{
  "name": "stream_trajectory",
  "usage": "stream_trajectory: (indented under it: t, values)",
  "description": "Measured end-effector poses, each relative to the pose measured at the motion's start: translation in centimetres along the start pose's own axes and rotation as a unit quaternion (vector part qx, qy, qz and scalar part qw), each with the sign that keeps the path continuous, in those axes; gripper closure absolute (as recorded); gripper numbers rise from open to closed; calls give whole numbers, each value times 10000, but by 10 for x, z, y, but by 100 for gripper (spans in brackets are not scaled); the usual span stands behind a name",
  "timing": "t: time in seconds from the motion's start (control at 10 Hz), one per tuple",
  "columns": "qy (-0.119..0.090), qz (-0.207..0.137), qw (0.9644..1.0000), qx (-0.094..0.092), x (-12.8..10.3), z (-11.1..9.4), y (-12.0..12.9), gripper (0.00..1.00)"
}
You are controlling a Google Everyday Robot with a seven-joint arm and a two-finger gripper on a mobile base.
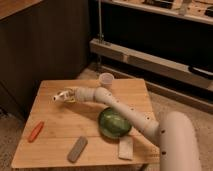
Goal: Stand the bottle upright
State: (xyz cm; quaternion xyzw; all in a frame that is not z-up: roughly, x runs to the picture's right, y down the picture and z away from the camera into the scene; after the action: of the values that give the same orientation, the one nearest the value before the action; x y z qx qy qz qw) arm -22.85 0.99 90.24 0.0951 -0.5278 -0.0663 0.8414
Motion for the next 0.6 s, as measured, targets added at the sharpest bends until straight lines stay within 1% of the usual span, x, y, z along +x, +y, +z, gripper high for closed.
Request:
stream_trajectory:
  t: [0.1, 0.2, 0.3, 0.4, 0.5, 0.6]
  values:
    - [-1, -6, 10000, 1, 7, -1, -5, 26]
    - [10, -77, 9999, -78, 12, 0, -9, 32]
    - [-3, -165, 9998, -121, 10, 4, -18, 40]
    - [-67, -136, 9998, -85, 5, 11, -29, 50]
    - [-164, 163, 9997, 72, -1, 12, -50, 62]
    - [-217, 497, 9984, 150, -5, 10, -64, 69]
